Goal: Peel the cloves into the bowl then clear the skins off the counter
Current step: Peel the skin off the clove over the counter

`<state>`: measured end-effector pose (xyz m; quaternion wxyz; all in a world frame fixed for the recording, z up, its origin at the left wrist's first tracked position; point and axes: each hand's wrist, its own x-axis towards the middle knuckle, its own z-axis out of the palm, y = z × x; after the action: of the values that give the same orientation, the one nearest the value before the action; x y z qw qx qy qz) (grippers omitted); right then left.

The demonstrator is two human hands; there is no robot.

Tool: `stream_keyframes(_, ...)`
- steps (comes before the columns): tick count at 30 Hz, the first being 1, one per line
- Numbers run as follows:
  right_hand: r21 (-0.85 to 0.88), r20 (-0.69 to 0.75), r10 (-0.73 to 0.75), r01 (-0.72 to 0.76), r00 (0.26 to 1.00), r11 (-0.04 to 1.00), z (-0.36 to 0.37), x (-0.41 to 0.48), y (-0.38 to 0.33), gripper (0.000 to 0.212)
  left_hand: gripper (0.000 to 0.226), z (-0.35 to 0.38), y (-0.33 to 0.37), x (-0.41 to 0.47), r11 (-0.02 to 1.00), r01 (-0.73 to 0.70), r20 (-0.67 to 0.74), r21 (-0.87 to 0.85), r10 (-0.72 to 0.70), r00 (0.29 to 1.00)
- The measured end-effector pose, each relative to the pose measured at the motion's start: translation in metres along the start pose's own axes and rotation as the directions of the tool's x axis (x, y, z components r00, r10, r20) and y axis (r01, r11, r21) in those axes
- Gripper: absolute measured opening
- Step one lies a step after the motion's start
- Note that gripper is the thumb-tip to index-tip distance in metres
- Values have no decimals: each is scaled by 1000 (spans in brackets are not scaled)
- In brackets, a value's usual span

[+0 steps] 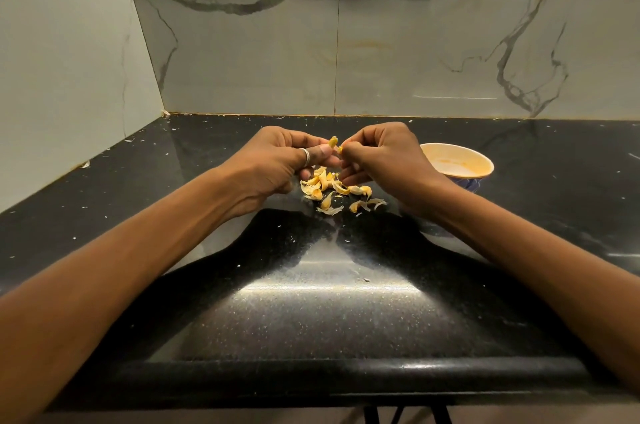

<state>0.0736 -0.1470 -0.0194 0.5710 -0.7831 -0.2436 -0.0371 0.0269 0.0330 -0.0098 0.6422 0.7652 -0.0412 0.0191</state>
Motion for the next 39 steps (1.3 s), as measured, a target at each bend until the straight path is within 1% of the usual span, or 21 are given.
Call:
stream_keyframes(5,-67,3,-24,24,1000,997,0,0,0,7,22,-2,-2,2,1000,-12,-26,10,13,1000)
stream_keyframes(10,-120,-9,-82,80,997,989,0,-1,1,4,19,-4,-2,1,999,12,-33,41,-11,999)
stream_keyframes(12,-87,-16,-114,113,993,990,-2,0,1,13,18,-3,-1,0,998,19,-36,53,-17,999)
stream_keyframes(14,-14,18,-119,119,993,993,-3,1,0,19,17,-3,-1,0,998,28,-34,53,-26,999)
stream_keyframes(17,50,60,-138,135,989,990,-1,0,-2,19,15,-3,-1,0,999,35,-15,41,-34,999)
stream_keyframes(19,65,69,-145,141,987,988,-1,0,-1,18,14,-3,0,0,999,32,2,34,-32,999)
stream_keyframes(21,60,71,-144,140,987,988,-1,0,-1,16,15,-2,0,-1,998,15,-10,67,-15,1000)
stream_keyframes(23,26,50,-143,142,988,990,-2,1,-1,14,17,-1,0,-1,983,-37,-62,179,49,997)
stream_keyframes(25,-37,8,-164,164,986,986,-2,3,1,12,15,-2,-2,1,952,-109,-114,285,147,983)
stream_keyframes(28,-231,-36,-265,250,963,940,-1,3,4,10,11,-3,-5,2,916,-203,-129,347,261,957)
stream_keyframes(30,-343,-38,-348,315,937,885,1,1,4,12,11,-1,-4,1,919,-203,-122,338,257,959)
stream_keyframes(32,-422,-22,-422,374,906,826,2,0,4,18,11,1,-4,-1,942,-168,-108,290,207,972)
stream_keyframes(35,-456,7,-464,416,886,787,3,0,4,20,9,2,-2,-2,957,-146,-97,253,175,980)
stream_keyframes(39,-469,29,-479,435,877,768,1,2,6,12,8,2,0,-3,961,-137,-117,242,169,979)
